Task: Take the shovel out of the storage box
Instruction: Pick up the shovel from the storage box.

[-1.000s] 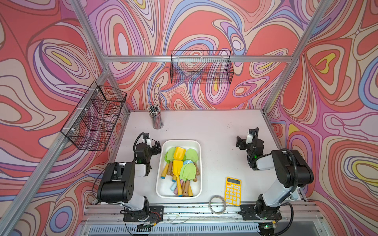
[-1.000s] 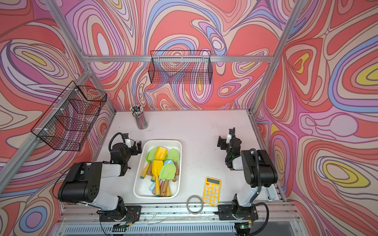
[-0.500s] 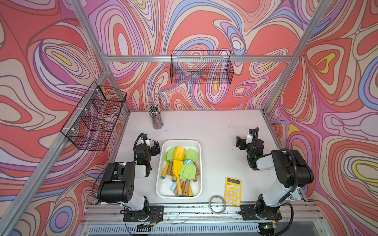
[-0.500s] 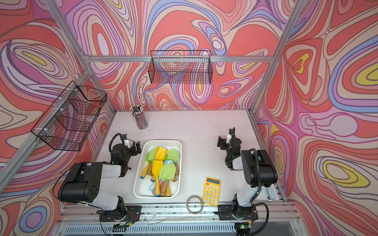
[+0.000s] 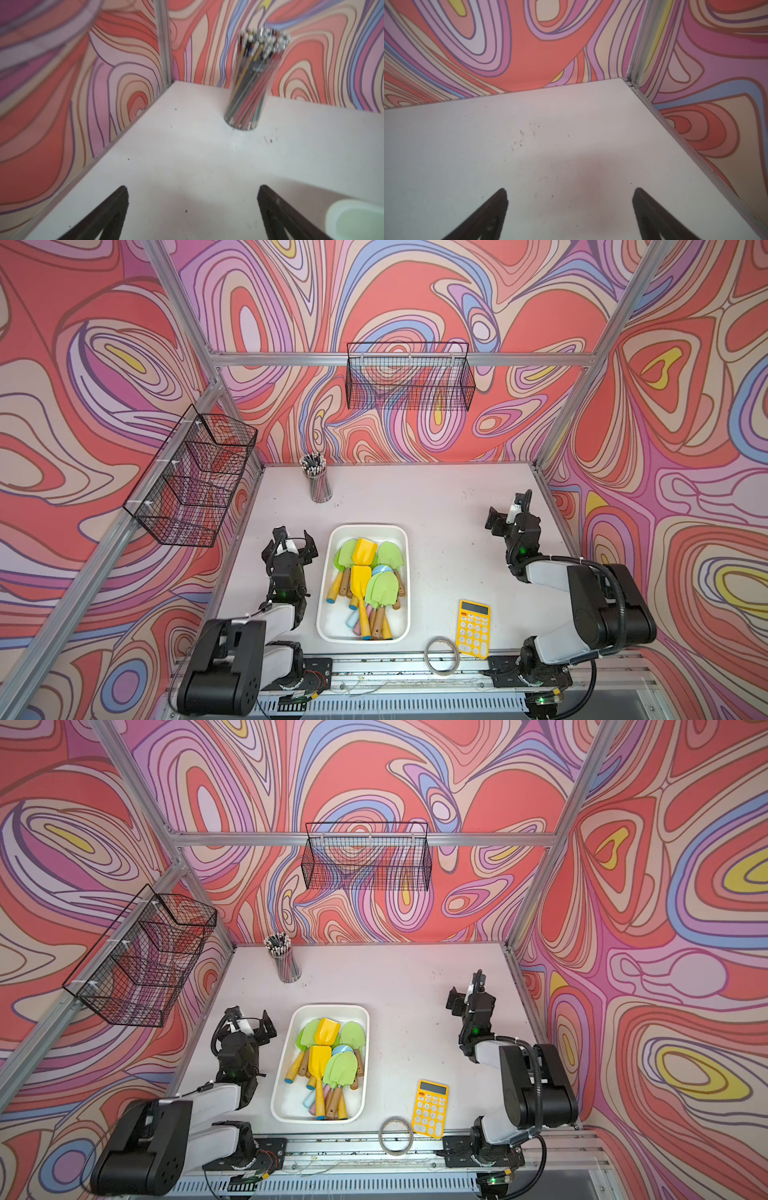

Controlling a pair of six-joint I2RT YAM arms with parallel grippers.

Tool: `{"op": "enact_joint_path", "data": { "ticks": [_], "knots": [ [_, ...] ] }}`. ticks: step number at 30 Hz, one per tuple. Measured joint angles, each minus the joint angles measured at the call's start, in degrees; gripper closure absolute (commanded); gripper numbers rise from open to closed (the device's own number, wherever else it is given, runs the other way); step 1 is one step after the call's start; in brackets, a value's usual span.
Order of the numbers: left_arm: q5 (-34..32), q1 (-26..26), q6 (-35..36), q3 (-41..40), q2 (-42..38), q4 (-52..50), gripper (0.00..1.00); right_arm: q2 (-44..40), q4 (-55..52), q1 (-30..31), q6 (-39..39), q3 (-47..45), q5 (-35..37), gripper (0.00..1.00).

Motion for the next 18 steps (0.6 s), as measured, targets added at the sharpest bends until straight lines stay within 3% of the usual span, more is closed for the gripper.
{"op": "enact_joint_path", "data": {
  "ticks": [4, 8, 12, 18],
  "knots": [
    [-11.0, -6.8, -5.5, 2.1, -13.6, -10.5, 0.0, 1.2, -25.6, 1.3, 12.0, 17.6, 10.9, 0.02],
    [-13.7, -11.2, -13.4, 10.6, -20.3, -30.1, 0.0, 3.3, -46.7, 3.0, 21.8, 31.6, 16.4, 0.02],
    [-12.7, -16.7, -17.4, 18.7, -21.4, -44.0, 0.0, 0.1, -55.5, 6.9, 22.7, 30.3, 14.9, 0.02],
    [-5.1, -26.1, -21.7, 28.8, -20.5, -62.8, 0.01, -11.6, -60.8, 10.4, 18.9, 22.8, 5.0, 0.02]
  ]
}}
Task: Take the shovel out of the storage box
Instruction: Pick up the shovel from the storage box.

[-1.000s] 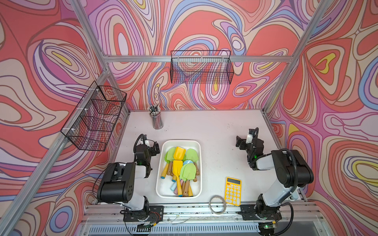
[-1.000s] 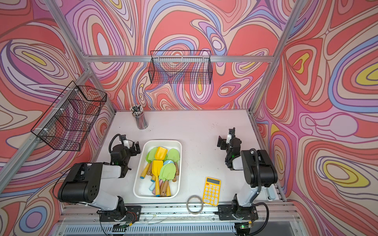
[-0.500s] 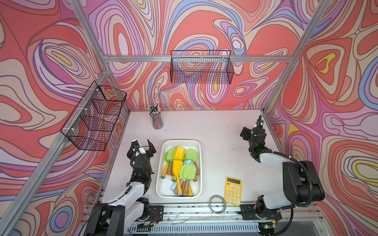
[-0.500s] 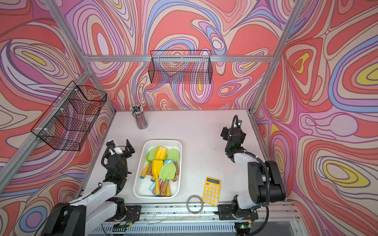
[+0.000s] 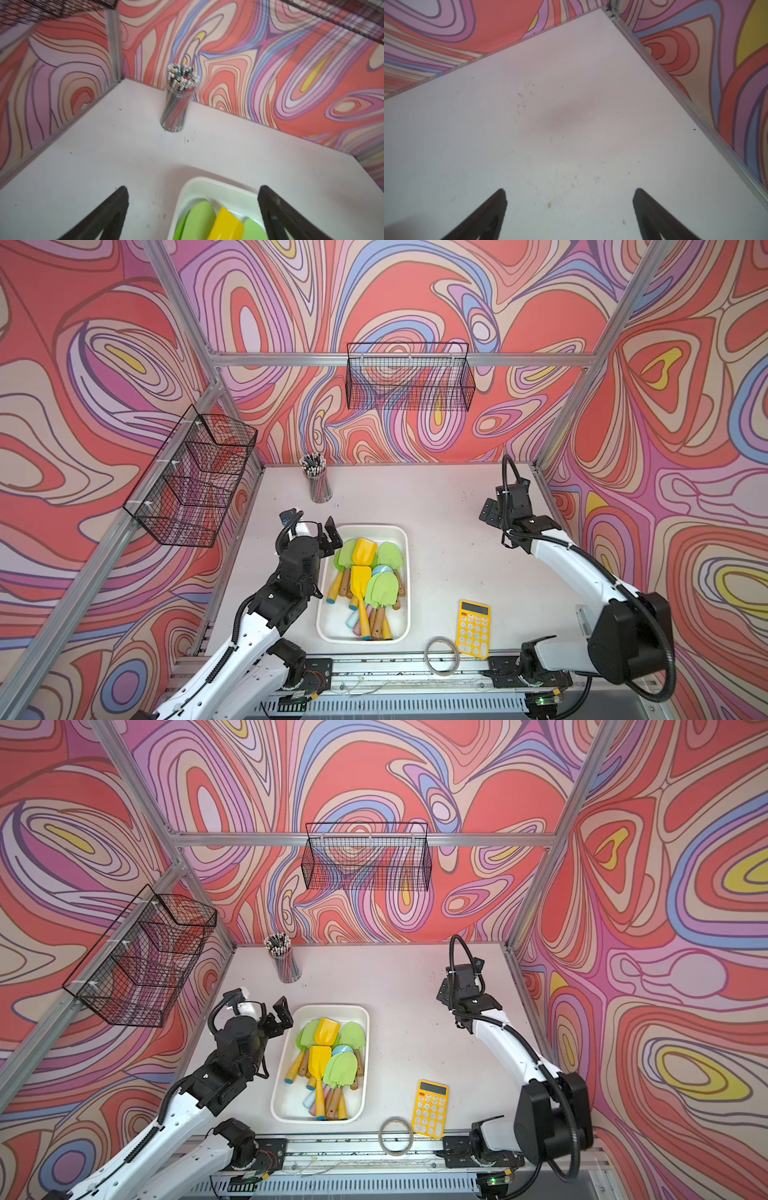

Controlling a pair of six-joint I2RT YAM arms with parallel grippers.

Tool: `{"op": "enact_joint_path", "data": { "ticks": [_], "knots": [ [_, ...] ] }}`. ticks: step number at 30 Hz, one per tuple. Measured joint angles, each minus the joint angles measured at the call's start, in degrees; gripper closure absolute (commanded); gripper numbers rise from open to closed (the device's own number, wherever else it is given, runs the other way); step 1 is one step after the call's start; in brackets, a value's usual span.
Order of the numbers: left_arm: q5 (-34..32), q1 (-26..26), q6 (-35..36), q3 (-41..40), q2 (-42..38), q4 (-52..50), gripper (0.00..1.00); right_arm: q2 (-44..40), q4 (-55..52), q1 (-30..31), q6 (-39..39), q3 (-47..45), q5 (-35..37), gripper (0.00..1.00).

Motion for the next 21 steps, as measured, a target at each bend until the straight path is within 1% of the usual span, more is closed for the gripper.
{"op": "enact_joint_path", "data": {
  "ticks": [2, 5, 10, 15, 21],
  "knots": [
    [2.9, -2.6, -1.4, 3.1, 1.7, -5.7, 0.04, -3.9, -0.9, 0.6, -1.7, -1.2, -4.0, 0.02],
    [5.7, -6.8, -3.0, 6.1, 4.7, -12.9, 0.08, -7.4, -1.5, 1.6, -3.0, -1.9, -9.2, 0.02],
    [6.9, -15.8, -6.8, 8.8, 9.4, -23.4, 0.14, -10.9, -3.0, 4.2, -3.1, -3.9, -14.8, 0.02],
    [6.8, -22.8, -11.8, 9.4, 12.3, -29.6, 0.23, -12.7, -5.5, 6.8, -2.5, -6.9, -17.5, 0.03],
    [6.2, -29.7, -17.1, 10.9, 18.6, -33.9, 0.32, -14.1, -8.2, 8.6, -1.9, -8.7, -18.2, 0.1]
  ]
}}
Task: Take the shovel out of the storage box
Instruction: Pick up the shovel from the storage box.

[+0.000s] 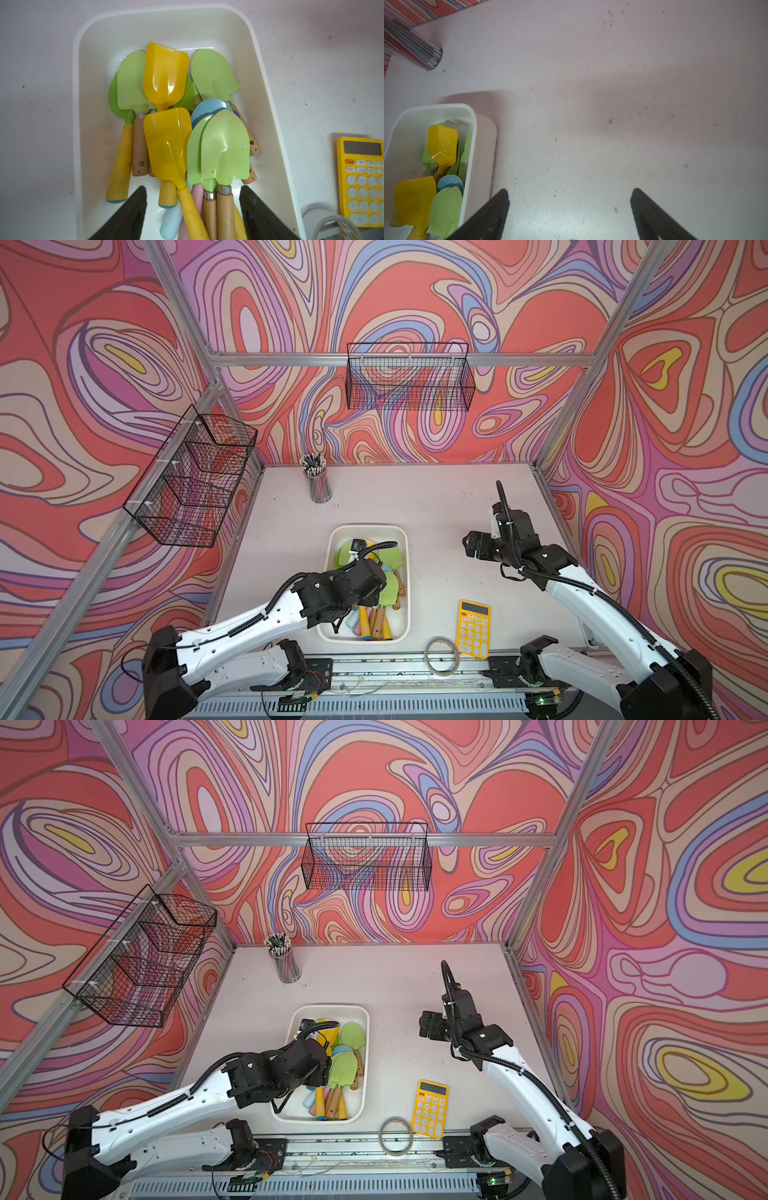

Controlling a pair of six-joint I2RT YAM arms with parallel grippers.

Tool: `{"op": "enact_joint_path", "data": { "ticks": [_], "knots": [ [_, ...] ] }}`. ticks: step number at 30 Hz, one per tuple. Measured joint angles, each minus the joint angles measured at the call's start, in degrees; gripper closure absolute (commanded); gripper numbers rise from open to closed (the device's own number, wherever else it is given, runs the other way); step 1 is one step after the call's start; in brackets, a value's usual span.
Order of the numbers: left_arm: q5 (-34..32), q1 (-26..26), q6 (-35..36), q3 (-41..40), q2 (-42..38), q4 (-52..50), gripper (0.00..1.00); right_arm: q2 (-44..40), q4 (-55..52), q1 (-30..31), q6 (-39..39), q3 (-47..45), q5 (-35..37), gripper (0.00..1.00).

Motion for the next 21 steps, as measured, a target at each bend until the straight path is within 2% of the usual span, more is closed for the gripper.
{"op": "enact_joint_path", "data": {
  "ticks": [5, 7, 14, 21],
  "knots": [
    [-0.5, -3.4, -2.9, 3.1, 5.4, -1.5, 0.39, -1.2, -1.6, 0.4, 0.2, -0.4, 0.0, 0.2],
    [-0.4, -4.2, -3.9, 3.1, 5.7, -1.7, 0.45, -1.0, -2.3, 0.4, 0.1, -0.4, 0.3, 0.25],
    [1.3, -5.0, -6.1, 3.0, 8.9, -1.7, 0.48, 0.6, -3.1, 0.5, 0.1, -0.4, 0.2, 0.28],
    [5.7, -5.5, -7.9, -0.4, 12.0, 3.0, 0.49, 0.8, -3.2, 0.8, 0.1, -0.4, 0.2, 0.29]
  ]
}}
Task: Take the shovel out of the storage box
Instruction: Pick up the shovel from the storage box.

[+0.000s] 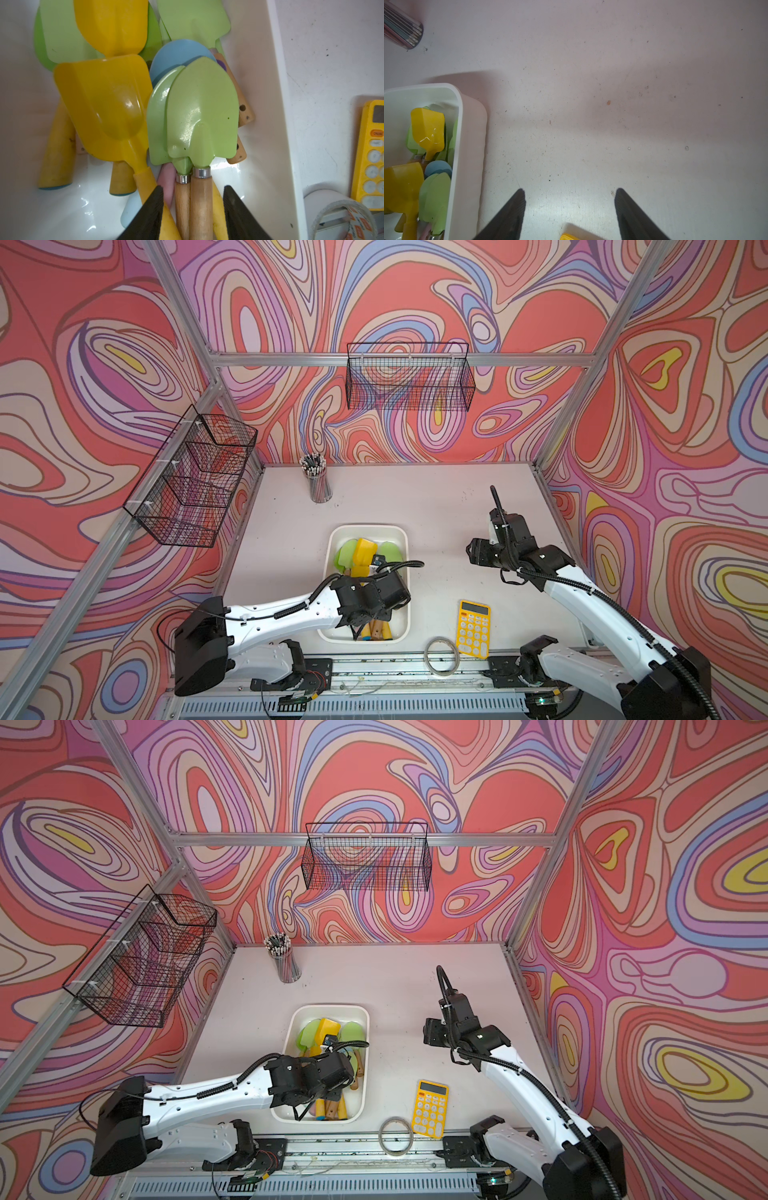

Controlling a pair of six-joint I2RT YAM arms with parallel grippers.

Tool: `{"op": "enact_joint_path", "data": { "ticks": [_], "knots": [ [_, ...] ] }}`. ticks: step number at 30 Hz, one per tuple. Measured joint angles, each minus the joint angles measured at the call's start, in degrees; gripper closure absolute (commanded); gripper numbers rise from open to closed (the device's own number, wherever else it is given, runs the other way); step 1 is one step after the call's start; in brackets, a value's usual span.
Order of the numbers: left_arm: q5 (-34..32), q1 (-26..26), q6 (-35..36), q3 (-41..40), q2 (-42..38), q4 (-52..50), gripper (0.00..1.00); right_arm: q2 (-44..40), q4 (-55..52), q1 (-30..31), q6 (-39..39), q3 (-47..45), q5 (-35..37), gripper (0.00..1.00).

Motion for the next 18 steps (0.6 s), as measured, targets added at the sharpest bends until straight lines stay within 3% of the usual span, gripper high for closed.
{"op": "enact_joint_path", "data": {
  "ticks": [18],
  "knots": [
    [4.5, 0.0, -0.1, -1.0, 5.5, 3.7, 0.52, 0.5, -1.3, 0.0, 0.4, 0.0, 0.5, 0.29]
  ]
}}
